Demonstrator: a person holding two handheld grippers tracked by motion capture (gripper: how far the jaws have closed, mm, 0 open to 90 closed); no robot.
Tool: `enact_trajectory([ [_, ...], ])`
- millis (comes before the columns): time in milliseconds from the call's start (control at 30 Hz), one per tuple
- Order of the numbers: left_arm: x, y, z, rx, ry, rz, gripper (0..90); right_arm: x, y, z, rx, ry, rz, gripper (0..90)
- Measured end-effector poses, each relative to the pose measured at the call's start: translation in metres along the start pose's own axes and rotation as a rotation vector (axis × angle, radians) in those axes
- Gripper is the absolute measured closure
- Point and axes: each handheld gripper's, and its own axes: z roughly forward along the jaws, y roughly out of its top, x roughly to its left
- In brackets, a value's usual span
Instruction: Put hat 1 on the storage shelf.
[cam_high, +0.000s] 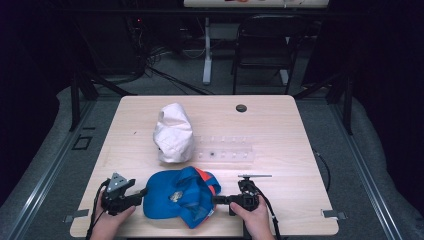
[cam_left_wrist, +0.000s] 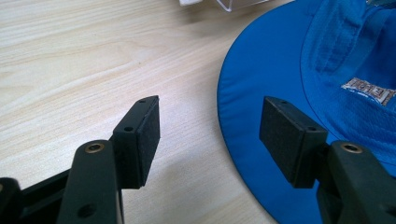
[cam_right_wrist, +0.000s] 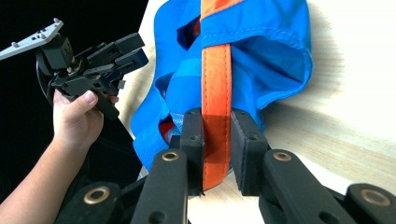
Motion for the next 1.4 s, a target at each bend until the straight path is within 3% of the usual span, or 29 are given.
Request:
enact_trajectory([
  [167,0.000,0.000,0.000,-0.002,0.001,-0.007,38.6,0.002,0.001,-0.004,-0.011,-0.037,0.002,77.5],
  [300,0.000,0.000,0.000,-0.002,0.000,-0.006,38.6,0.002,0.003,-0.005,-0.002,-0.038,0.022,77.6],
  [733,0.001,0.001,0.000,-0.009,0.002,0.000,38.6,0.006,0.010,-0.014,0.024,-0.058,0.023,77.7],
  [1033,0.001,0.000,-0.001,-0.009,-0.003,0.002,38.6,0.021,0.028,-0.035,0.016,-0.072,0.021,77.7],
  [1200,0.001,0.001,-0.001,-0.010,-0.005,0.001,38.6,0.027,0.038,-0.052,0.043,-0.100,0.003,77.8],
  [1400,0.000,0.001,0.000,-0.008,-0.007,0.008,38.6,0.032,0.048,-0.064,0.072,-0.109,0.026,77.8],
])
